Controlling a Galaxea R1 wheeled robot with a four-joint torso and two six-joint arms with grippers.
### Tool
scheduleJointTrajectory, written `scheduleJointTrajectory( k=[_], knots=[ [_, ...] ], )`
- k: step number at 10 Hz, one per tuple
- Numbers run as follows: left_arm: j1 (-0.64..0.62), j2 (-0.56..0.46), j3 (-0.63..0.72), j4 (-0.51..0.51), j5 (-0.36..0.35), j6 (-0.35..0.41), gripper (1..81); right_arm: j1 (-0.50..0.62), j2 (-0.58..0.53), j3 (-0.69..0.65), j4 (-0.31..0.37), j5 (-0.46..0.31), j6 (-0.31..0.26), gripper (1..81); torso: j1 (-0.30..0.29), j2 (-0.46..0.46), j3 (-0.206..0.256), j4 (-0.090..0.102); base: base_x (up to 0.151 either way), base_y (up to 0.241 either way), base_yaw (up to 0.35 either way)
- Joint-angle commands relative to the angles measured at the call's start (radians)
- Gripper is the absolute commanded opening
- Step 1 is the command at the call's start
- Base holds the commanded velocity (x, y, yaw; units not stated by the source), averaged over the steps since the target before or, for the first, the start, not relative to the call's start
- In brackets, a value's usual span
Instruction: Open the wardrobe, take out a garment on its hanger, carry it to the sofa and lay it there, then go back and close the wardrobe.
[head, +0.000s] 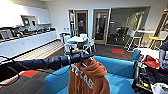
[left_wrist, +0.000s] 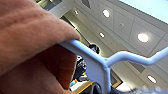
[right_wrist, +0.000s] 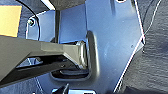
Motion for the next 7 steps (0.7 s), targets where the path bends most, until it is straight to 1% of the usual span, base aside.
scheduleJointTrajectory(
  k=[1,2,7],
  knots=[
    [-0.189,0.001,0.022,0.043,-0.087,0.024,1.0,0.027,-0.002,0.003,0.002,-0.061,-0.004,81.1,0.000,0.000,0.000,0.000,0.000,0.000,0.000],
    [-0.189,0.002,0.022,0.043,-0.087,0.024,1.0,0.027,-0.002,0.003,0.002,-0.061,-0.004,81.1,0.000,0.000,0.000,0.000,0.000,0.000,0.000],
    [-0.189,0.005,0.027,0.043,-0.086,0.024,1.0,0.025,-0.002,0.003,0.002,-0.061,-0.004,81.1,-0.001,0.000,0.000,0.000,0.074,0.000,0.000]
  ],
)
